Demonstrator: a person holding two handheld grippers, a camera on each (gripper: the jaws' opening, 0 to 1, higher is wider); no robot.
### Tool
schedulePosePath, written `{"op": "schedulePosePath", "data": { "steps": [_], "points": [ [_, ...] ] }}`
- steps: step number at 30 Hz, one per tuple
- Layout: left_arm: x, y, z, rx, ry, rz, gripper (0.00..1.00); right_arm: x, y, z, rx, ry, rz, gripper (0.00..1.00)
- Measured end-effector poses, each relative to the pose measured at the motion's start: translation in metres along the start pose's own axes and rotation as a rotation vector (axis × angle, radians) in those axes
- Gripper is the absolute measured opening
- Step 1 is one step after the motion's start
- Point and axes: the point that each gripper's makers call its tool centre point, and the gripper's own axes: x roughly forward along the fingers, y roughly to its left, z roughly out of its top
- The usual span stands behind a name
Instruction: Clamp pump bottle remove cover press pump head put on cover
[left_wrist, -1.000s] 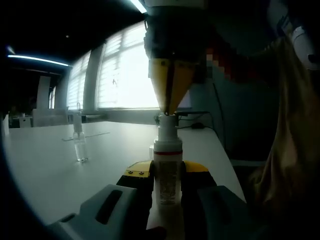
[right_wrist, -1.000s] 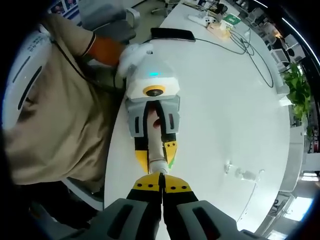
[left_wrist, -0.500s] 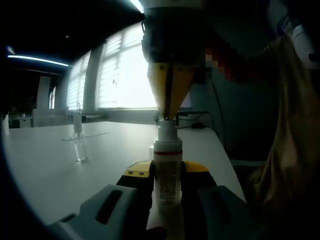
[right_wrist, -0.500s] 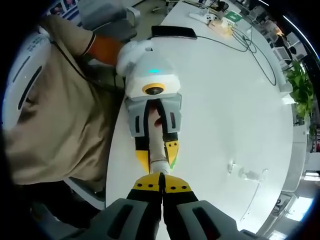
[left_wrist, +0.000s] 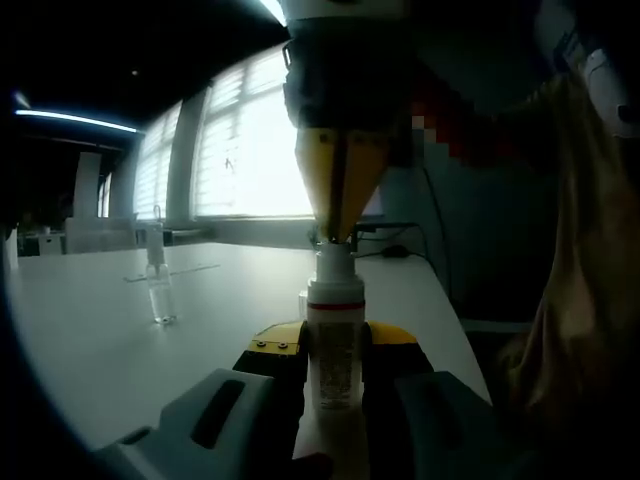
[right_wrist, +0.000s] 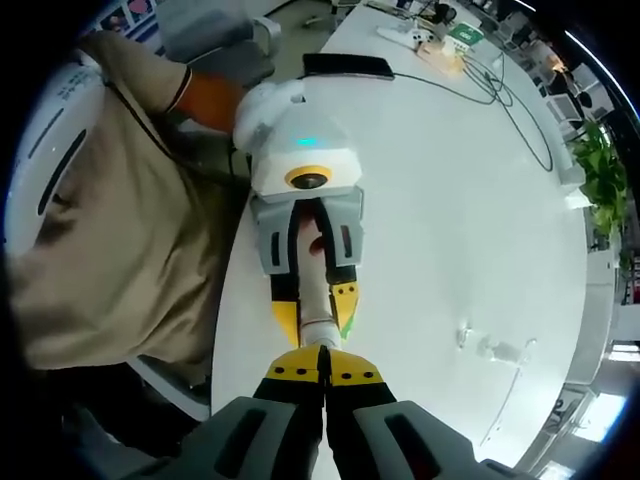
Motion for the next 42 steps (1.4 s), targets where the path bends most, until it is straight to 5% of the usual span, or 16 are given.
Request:
{"op": "schedulePosePath", "data": {
  "steps": [42],
  "points": [
    [0.0007, 0.0008, -0.0004, 0.003, 0.000, 0.001, 0.12, -0.0003, -0.0003, -0.0006, 0.022, -0.007, 0.020, 0.00]
  ]
}}
